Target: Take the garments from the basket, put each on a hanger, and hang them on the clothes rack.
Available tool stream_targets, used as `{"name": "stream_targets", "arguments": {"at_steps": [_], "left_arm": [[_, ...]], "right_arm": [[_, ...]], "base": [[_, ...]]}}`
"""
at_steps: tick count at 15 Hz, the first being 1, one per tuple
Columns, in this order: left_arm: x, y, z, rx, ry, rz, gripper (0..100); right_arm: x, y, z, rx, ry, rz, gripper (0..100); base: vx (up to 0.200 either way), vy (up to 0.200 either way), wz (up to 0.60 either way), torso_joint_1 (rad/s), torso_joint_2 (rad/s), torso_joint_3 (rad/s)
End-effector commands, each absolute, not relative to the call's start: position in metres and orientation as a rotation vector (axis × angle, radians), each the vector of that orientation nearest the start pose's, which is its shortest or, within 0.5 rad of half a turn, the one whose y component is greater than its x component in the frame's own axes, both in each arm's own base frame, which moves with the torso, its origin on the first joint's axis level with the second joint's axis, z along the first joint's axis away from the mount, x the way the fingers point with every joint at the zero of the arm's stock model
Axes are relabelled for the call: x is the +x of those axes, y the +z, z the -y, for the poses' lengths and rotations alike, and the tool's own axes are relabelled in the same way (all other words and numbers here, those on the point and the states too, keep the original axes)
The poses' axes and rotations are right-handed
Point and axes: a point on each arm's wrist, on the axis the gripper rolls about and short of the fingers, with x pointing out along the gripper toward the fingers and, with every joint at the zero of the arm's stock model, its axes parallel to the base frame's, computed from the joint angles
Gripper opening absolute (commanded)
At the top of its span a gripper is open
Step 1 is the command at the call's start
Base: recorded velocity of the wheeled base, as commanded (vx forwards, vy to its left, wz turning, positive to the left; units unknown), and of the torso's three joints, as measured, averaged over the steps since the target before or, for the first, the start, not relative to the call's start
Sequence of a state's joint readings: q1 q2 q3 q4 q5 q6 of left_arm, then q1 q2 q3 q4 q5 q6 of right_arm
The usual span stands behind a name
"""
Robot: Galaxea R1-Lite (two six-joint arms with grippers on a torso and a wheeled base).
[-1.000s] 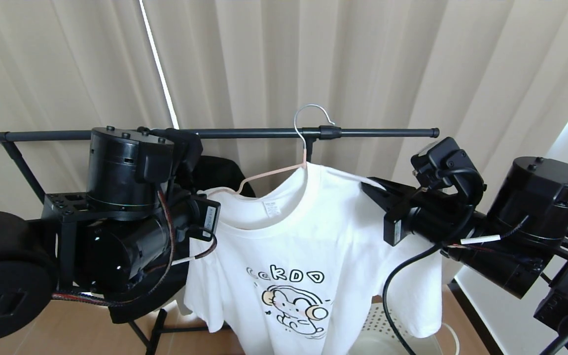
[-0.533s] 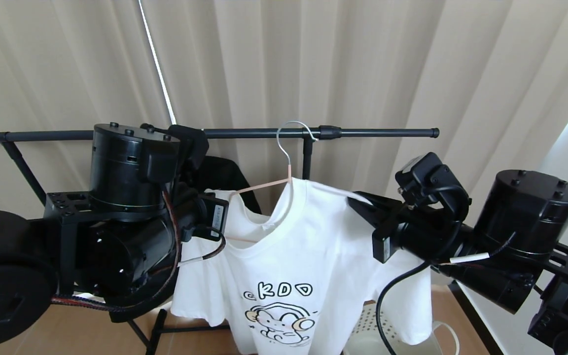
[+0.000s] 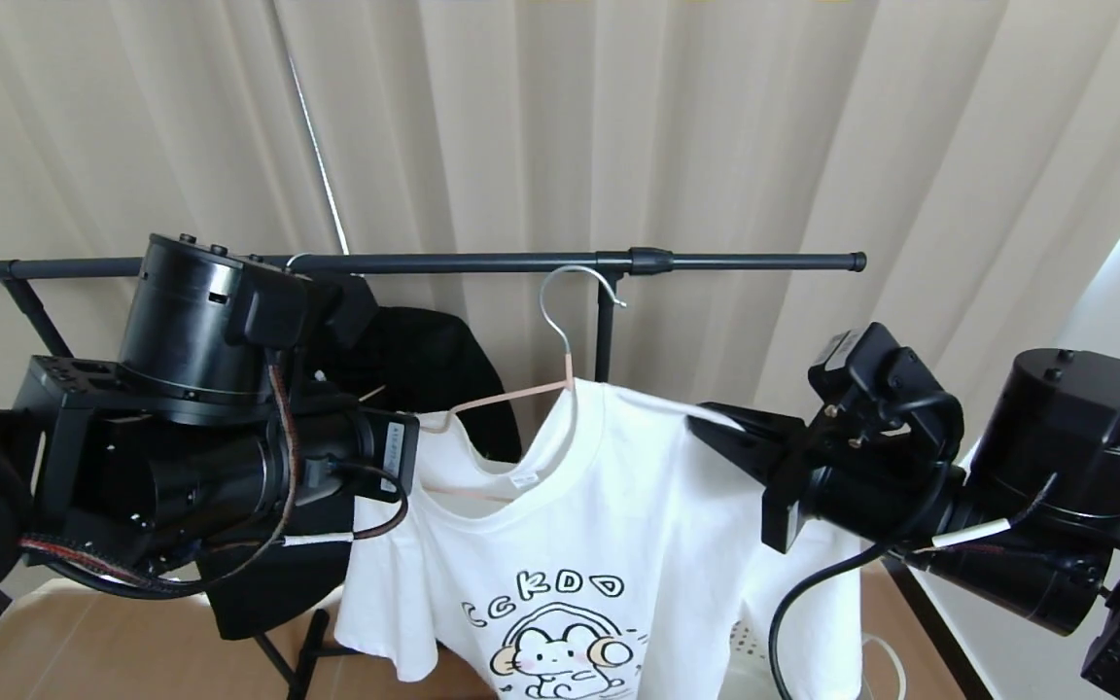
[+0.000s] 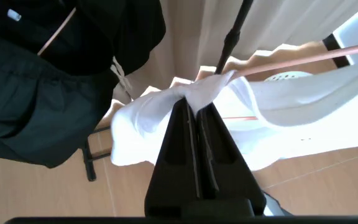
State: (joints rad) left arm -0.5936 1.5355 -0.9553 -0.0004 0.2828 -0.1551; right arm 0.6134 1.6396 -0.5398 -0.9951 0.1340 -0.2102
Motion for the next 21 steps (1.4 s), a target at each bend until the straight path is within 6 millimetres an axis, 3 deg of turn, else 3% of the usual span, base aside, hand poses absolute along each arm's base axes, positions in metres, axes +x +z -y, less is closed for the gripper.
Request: {"name": "stream_targets", "arguments": {"at_steps": [1,10,16,21], "left_arm": [[0.222,0.218,0.136,0.079,-0.262,-0.539,0],[0.245,0.217,0.133,0.128,-0.311,-0.550,0],[0.234,0.224,0.147,0.126,-0.413,-0.530,0],[0.210,0.238,0.155,0.124,-0.493,-0.480,0]], "right_arm": [[0.217,0.177,-0.149,-0.216,0.734,0.011,0],[0.210,0.180,-0.141,-0.210,0.784,0.025,0],[0.207,0.163,-0.156,-0.225,0.869,-0.059,0],[0.216,0.154,-0.168,-0.151,0.884,-0.121,0]], "base": [[0.000,0.000,0.00,0.000,0.00,0.000],[0.000,0.000,0.00,0.000,0.00,0.000],[0.000,0.000,0.00,0.000,0.00,0.000],[0.000,0.000,0.00,0.000,0.00,0.000]]}}
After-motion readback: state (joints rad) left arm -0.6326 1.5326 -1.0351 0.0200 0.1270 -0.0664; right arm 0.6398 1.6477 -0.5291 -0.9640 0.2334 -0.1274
